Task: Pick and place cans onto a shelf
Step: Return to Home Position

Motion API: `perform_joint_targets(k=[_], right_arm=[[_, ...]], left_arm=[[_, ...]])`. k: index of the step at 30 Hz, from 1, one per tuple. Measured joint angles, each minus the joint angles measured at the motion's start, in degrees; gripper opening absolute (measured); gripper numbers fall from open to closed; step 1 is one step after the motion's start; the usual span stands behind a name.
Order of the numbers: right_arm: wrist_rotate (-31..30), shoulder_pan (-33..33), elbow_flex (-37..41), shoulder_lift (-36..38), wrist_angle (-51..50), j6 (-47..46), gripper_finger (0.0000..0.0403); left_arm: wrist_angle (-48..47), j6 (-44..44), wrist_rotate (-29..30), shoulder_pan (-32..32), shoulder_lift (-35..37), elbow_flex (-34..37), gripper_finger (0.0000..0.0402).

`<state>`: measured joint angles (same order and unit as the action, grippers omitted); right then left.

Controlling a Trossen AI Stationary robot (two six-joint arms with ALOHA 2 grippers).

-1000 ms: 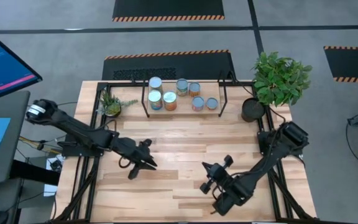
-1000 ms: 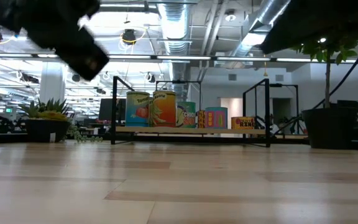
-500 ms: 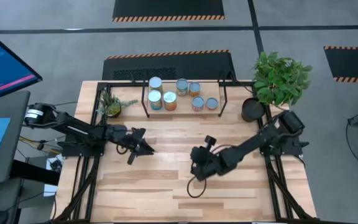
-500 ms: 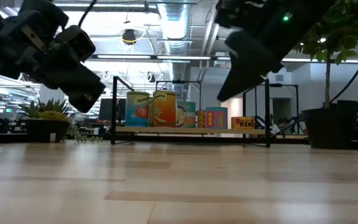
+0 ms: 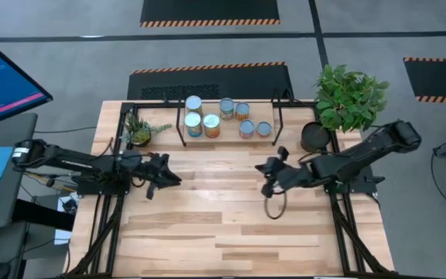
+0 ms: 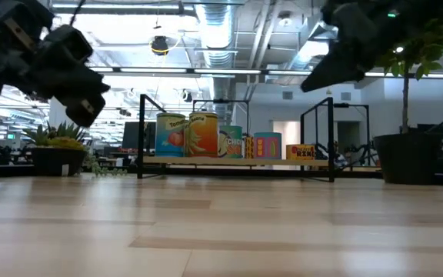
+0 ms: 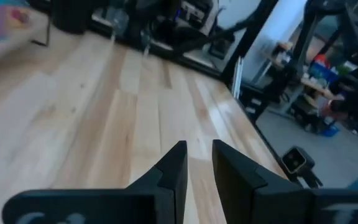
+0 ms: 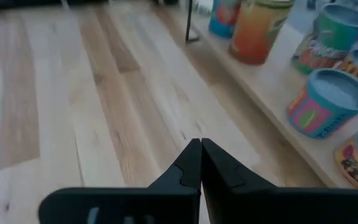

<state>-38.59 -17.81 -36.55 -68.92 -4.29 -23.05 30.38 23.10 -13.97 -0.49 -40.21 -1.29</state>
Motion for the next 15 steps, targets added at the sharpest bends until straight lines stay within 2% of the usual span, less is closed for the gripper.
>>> perform_joint_targets(k=[4,8,11,15], right_arm=[[-1.22,-2.5,7.83,4.77,11.45,-0.02,0.0029],[-1.9,-5.14,12.8,5.14,19.15,0.02,0.0028],[-5.31,-7.16,16.44,4.99,24.33,-0.35,0.0027],[-9.25,-9.21,21.78,5.8,28.92,-0.72,0.0029]], left_arm=[[-8.29,-0.07,1.81,0.01,9.06,0.59,0.0062],[-11.82,-1.78,2.86,0.02,15.9,0.56,0.0062],[-12.28,-3.1,3.63,0.04,20.55,0.56,0.0062],[-17.42,-1.64,7.38,0.04,26.76,0.56,0.0062]])
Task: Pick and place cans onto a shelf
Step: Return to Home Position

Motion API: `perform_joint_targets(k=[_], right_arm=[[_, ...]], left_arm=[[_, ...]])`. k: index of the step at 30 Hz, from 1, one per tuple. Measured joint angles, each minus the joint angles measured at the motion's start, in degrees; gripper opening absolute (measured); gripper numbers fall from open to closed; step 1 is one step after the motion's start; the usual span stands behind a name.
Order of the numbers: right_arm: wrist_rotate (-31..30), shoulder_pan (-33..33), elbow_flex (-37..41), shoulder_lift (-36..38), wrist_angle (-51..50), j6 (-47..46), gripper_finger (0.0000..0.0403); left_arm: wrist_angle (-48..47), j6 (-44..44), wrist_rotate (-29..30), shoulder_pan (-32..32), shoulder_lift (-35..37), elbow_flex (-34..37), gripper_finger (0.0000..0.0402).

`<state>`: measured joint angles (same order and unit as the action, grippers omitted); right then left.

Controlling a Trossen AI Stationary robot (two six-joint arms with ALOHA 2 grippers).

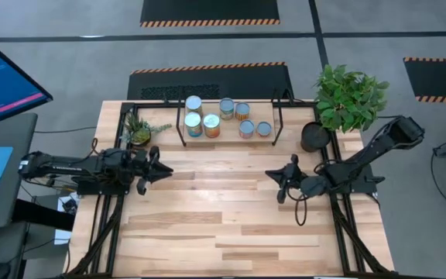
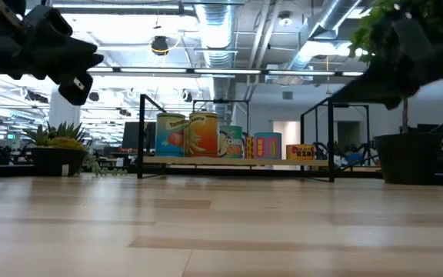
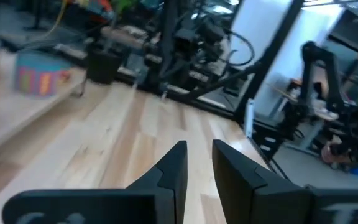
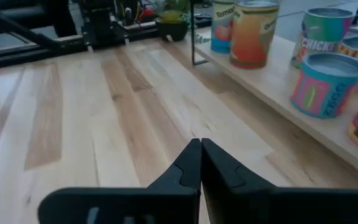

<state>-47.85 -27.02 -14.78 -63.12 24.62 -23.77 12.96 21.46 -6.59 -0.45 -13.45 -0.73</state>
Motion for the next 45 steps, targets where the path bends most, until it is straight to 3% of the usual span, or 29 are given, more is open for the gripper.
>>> perform_joint_targets(k=[5,11,18,45], right_arm=[[5.5,0.14,6.18,3.1,2.63,-0.2,0.0028],[5.89,0.08,13.35,9.85,5.64,1.18,0.0029],[5.59,0.55,14.29,17.88,-5.36,0.67,0.0027],[6.25,0.5,14.35,17.34,-6.58,-1.7,0.0033]], left_arm=[[-7.74,2.2,2.93,0.0,6.07,0.0,0.0062],[-8.9,1.06,4.23,0.0,9.94,0.0,0.0062],[-9.05,-0.82,3.98,0.0,10.99,0.0,0.0062],[-11.9,-1.57,5.79,0.0,10.95,0.0,0.0062]])
